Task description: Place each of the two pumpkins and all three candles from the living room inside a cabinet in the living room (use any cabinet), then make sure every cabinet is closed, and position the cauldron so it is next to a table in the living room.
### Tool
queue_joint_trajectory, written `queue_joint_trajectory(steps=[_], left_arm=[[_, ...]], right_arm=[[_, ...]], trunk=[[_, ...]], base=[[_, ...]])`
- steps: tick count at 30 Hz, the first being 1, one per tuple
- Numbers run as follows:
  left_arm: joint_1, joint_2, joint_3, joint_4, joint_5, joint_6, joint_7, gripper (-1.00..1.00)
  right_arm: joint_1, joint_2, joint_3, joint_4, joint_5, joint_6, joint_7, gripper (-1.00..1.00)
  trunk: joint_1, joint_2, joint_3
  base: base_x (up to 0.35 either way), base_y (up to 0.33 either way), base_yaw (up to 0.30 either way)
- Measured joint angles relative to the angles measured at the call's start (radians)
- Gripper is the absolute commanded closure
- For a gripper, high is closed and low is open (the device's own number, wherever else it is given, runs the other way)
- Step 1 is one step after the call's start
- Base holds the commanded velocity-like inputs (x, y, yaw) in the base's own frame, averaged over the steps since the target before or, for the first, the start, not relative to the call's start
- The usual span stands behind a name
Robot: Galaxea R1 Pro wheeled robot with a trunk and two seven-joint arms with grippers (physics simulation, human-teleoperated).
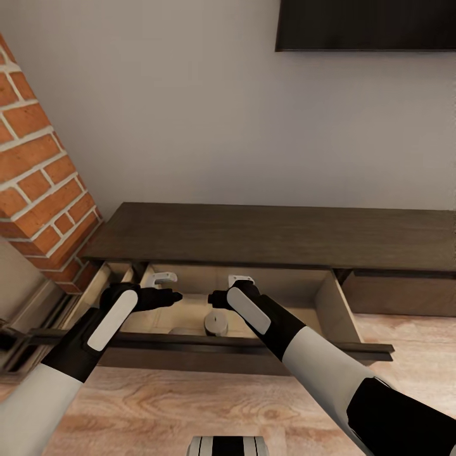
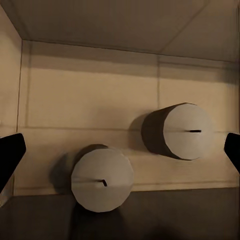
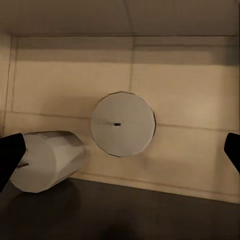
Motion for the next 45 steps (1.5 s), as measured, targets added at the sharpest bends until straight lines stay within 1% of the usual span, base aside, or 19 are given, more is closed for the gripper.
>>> queue_joint_trajectory(steps=[22,27,35,37,39,40,45], left_arm=[[0.000,0.001,0.000,0.000,-0.001,0.001,-0.003,-1.00],[0.000,0.001,0.000,0.000,-0.002,0.002,-0.003,-1.00],[0.000,0.001,0.001,-0.001,-0.003,0.002,-0.004,-1.00],[0.000,0.001,0.001,-0.001,-0.003,0.002,-0.004,-1.00],[0.000,0.001,0.001,-0.001,-0.003,0.003,-0.004,-1.00],[0.000,0.001,0.001,-0.001,-0.003,0.003,-0.004,-1.00],[0.000,0.001,0.001,-0.001,-0.004,0.003,-0.004,-1.00]], right_arm=[[0.000,0.000,0.000,0.000,-0.001,-0.002,0.000,-1.00],[0.000,0.000,0.000,-0.001,-0.002,-0.021,0.000,-1.00],[0.000,0.000,-0.001,-0.001,-0.002,-0.029,0.000,-1.00],[0.000,0.000,-0.001,0.000,-0.005,-0.029,0.000,-1.00],[0.000,0.000,-0.001,0.000,-0.017,-0.029,0.000,-1.00],[0.000,0.000,-0.001,0.000,-0.026,-0.029,0.000,-1.00],[0.000,0.000,-0.001,0.000,-0.040,-0.029,0.001,-1.00]], trunk=[[-0.010,0.005,0.085],[-0.012,0.006,0.104],[-0.016,0.008,0.135],[-0.017,0.009,0.143],[-0.017,0.009,0.151],[-0.020,0.013,0.154],[-0.039,0.048,0.170]], base=[[0.000,0.000,0.000],[-0.004,0.000,0.000],[-0.130,0.000,0.000],[-0.046,0.000,0.000],[-0.024,0.000,0.000],[-0.015,0.000,0.000],[-0.007,0.000,-0.002]])
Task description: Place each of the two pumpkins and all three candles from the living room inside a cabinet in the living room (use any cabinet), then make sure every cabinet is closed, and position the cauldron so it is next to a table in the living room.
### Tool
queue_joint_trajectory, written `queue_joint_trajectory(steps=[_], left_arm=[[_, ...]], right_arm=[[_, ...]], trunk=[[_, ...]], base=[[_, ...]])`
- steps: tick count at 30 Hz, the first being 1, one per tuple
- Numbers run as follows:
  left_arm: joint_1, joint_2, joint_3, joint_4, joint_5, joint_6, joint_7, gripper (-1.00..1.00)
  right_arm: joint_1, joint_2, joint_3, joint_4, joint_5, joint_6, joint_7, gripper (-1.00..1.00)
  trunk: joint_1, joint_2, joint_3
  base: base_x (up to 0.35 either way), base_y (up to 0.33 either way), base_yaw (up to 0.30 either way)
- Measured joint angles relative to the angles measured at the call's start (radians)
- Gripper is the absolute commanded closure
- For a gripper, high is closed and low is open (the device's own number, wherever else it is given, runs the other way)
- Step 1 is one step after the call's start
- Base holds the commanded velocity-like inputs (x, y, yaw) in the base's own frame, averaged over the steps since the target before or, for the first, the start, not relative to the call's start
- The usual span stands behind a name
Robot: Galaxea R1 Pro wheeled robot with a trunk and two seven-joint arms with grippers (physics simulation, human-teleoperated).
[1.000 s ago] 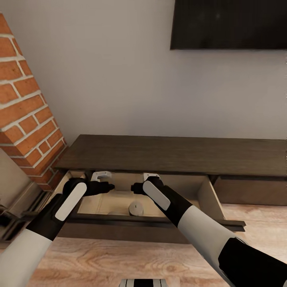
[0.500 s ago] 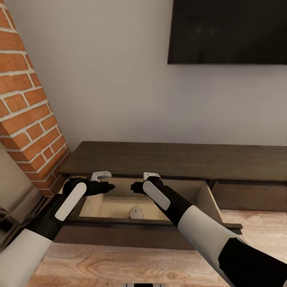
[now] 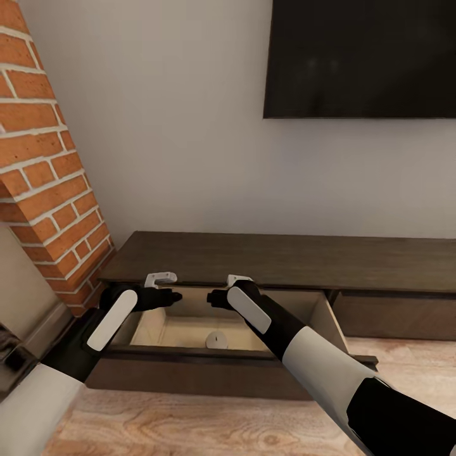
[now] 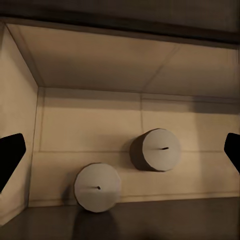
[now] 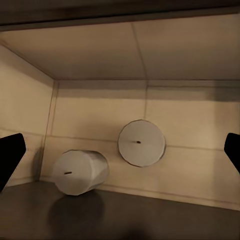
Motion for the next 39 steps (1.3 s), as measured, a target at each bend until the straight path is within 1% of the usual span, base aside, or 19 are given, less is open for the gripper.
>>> queue_joint_trajectory(steps=[4,10,39], left_arm=[[0.000,0.000,0.001,-0.001,0.000,0.001,0.000,-1.00],[0.000,0.001,0.003,-0.007,0.002,0.001,0.000,-1.00],[0.000,0.000,0.001,-0.010,0.003,0.002,0.000,-1.00]], right_arm=[[0.000,0.000,-0.001,0.000,-0.003,0.000,0.000,-1.00],[0.000,0.000,-0.001,0.000,-0.004,0.001,0.000,-1.00],[0.002,0.000,-0.002,0.001,-0.004,0.001,0.000,-1.00]], trunk=[[-0.015,0.028,0.013],[-0.038,0.070,0.034],[-0.149,0.273,0.143]], base=[[-0.002,0.000,-0.105],[-0.084,0.047,-0.229],[-0.237,0.172,-0.272]])
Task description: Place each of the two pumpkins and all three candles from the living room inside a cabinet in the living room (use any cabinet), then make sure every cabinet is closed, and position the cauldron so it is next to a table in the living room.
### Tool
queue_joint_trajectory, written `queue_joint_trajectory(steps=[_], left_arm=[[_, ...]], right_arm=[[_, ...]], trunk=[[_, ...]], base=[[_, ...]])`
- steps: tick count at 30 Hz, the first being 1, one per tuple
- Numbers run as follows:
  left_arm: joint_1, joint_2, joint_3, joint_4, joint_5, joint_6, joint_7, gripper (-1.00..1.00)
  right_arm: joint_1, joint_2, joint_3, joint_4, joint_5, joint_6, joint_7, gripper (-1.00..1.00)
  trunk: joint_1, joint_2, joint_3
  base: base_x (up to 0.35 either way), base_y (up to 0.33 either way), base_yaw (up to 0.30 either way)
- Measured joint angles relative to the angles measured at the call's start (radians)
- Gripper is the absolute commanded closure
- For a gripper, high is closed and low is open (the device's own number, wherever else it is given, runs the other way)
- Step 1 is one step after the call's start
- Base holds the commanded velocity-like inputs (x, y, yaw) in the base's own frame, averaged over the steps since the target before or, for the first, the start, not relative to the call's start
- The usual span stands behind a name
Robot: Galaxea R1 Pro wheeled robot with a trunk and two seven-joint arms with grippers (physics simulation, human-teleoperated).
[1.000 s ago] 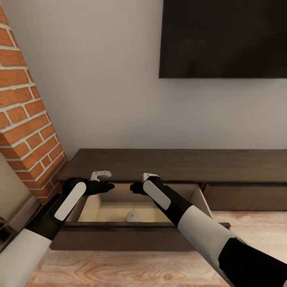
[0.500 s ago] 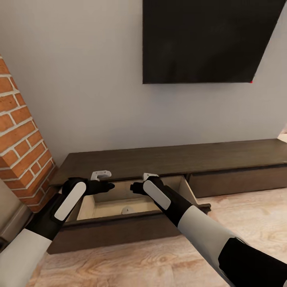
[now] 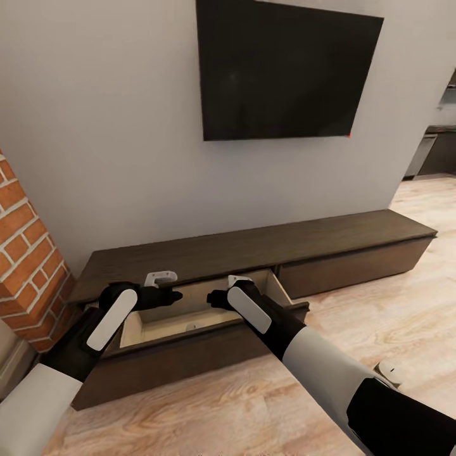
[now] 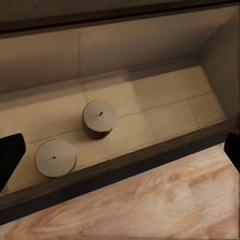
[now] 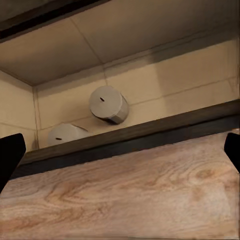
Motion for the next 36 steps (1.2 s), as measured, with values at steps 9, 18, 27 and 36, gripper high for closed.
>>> queue_joint_trajectory(steps=[9,18,27,36], left_arm=[[0.000,0.000,-0.002,0.000,-0.001,0.000,0.001,-1.00],[0.000,0.000,-0.003,0.000,-0.002,-0.001,0.001,-1.00],[0.000,0.000,-0.004,-0.003,-0.002,-0.002,0.002,-1.00],[0.000,0.000,-0.004,-0.007,-0.002,-0.002,0.002,-1.00]], right_arm=[[0.000,0.000,0.000,0.000,0.000,0.000,0.000,-1.00],[0.000,0.000,-0.001,0.000,0.001,0.000,0.000,-1.00],[0.000,0.000,-0.001,0.000,0.001,0.000,0.000,-1.00],[0.004,0.000,-0.001,0.000,0.000,0.000,0.000,-1.00]], trunk=[[-0.035,0.063,0.035],[-0.069,0.126,0.071],[-0.104,0.189,0.107],[-0.138,0.252,0.144]], base=[[-0.032,0.017,-0.272],[-0.003,0.001,-0.267],[0.000,0.000,-0.255],[0.000,0.000,-0.245]])
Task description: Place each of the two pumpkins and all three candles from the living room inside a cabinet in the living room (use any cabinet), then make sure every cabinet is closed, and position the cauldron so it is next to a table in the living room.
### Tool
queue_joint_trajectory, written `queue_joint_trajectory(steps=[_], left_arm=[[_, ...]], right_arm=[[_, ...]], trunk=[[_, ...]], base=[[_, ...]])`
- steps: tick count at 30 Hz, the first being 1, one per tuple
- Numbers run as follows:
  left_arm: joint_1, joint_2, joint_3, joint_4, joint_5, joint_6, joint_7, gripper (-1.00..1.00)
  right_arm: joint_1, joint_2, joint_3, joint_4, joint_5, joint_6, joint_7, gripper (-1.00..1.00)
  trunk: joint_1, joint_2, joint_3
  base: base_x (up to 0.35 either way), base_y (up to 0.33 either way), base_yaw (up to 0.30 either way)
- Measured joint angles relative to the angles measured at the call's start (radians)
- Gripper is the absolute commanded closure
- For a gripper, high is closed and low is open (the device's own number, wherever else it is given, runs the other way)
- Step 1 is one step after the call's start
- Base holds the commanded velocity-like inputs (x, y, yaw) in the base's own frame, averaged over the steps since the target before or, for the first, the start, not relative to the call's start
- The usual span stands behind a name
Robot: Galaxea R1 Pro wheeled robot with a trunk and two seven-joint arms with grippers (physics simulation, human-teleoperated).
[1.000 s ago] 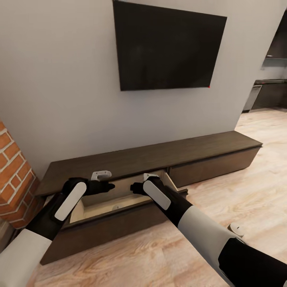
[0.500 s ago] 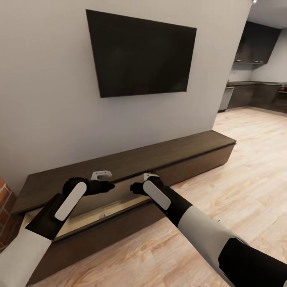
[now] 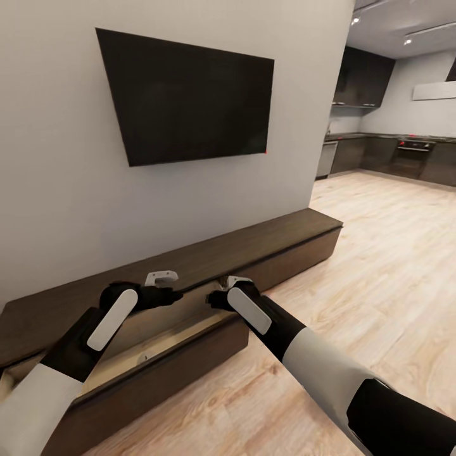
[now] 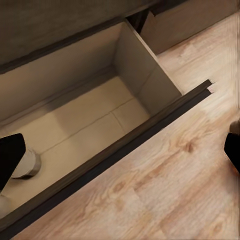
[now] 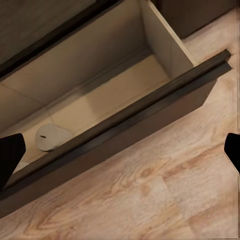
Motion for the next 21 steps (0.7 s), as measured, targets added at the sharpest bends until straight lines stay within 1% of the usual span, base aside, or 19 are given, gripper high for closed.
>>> queue_joint_trajectory(steps=[10,21], left_arm=[[0.000,0.000,0.000,-0.007,-0.001,0.000,0.000,-1.00],[0.000,0.000,0.000,-0.010,-0.001,0.000,0.000,-1.00]], right_arm=[[0.004,0.000,-0.001,0.000,0.000,0.000,0.000,-1.00],[0.006,0.000,-0.004,0.000,0.001,0.000,-0.001,-1.00]], trunk=[[-0.038,0.070,0.041],[-0.038,0.070,0.053]], base=[[0.000,0.000,-0.242],[0.000,0.000,-0.241]])
